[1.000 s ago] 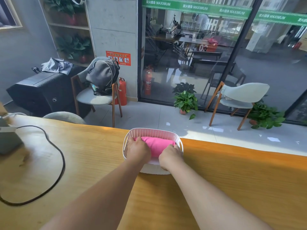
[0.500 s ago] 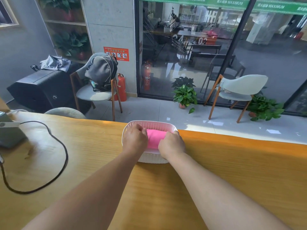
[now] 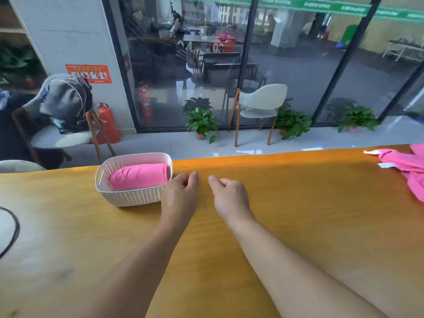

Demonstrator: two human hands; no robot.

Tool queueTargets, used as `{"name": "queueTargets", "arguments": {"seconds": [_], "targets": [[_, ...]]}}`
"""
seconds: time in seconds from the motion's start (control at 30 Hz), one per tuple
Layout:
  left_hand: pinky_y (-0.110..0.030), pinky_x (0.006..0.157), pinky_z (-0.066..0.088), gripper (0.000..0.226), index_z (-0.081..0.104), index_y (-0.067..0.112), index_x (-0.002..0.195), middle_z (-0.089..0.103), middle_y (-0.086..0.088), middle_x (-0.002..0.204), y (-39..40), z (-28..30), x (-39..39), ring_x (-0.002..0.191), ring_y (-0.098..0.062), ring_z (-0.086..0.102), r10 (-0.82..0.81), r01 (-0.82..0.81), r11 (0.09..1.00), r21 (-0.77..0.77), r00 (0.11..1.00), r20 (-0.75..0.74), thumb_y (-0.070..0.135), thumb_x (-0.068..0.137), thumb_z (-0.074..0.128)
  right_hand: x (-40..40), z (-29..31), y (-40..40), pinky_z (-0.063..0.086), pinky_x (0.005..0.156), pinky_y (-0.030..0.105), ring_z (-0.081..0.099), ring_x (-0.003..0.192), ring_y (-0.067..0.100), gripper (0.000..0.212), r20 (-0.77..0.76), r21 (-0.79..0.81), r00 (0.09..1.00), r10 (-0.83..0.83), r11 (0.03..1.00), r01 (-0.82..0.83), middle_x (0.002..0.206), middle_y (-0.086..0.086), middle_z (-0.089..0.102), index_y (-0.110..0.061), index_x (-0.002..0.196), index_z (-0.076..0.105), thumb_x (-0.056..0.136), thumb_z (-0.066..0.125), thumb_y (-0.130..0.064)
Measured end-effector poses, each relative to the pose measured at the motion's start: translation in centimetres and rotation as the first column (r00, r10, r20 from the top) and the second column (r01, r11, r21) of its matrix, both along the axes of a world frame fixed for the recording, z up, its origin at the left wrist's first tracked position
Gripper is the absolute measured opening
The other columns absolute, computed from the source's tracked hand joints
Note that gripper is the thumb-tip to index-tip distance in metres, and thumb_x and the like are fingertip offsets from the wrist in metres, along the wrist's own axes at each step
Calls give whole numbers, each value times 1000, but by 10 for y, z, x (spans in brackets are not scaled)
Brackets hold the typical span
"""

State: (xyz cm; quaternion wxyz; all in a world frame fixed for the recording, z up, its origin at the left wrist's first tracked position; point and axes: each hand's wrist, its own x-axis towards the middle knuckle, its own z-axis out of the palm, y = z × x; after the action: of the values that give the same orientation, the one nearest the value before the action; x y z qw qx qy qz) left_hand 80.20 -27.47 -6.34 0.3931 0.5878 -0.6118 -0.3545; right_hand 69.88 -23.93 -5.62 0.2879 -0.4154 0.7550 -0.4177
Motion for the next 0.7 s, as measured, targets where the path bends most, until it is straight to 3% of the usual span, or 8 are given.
{"name": "queueTargets", "arguments": {"seconds": [0.2,0.43,0.57,0.7], "targets": [[-28,47,18,35,27,16,62,24,1,58,105,15,-133,53,-13,18,-209,216,976,24,962,-178,10,84,54,-121,25,118,17,50,35,21,56,19,49,5,-81,985,-174,981,174,53,1,24,-15,55,31,94,54,-32],[-31,49,21,32,38,14,64,31,-1,57,240,20,-311,50,-15,25,-398,430,900,67,876,-271,15,87,60,-294,36,279,22,51,34,25,56,20,46,7,-105,927,-375,922,374,55,4,28,2,65,42,93,56,-32],[-30,52,25,31,42,12,66,41,-4,64,307,26,-405,57,-15,35,-523,576,812,93,789,-324,18,90,61,-378,38,355,24,50,32,28,50,18,43,4,-90,890,-455,886,454,48,-3,30,-11,59,44,93,55,-33],[-18,45,25,32,44,13,67,38,-2,59,335,29,-474,51,-10,31,-578,646,756,103,734,-355,18,94,61,-444,42,390,25,45,28,31,42,15,44,37,-103,874,-484,868,485,39,-5,34,-14,55,46,93,57,-33]]}}
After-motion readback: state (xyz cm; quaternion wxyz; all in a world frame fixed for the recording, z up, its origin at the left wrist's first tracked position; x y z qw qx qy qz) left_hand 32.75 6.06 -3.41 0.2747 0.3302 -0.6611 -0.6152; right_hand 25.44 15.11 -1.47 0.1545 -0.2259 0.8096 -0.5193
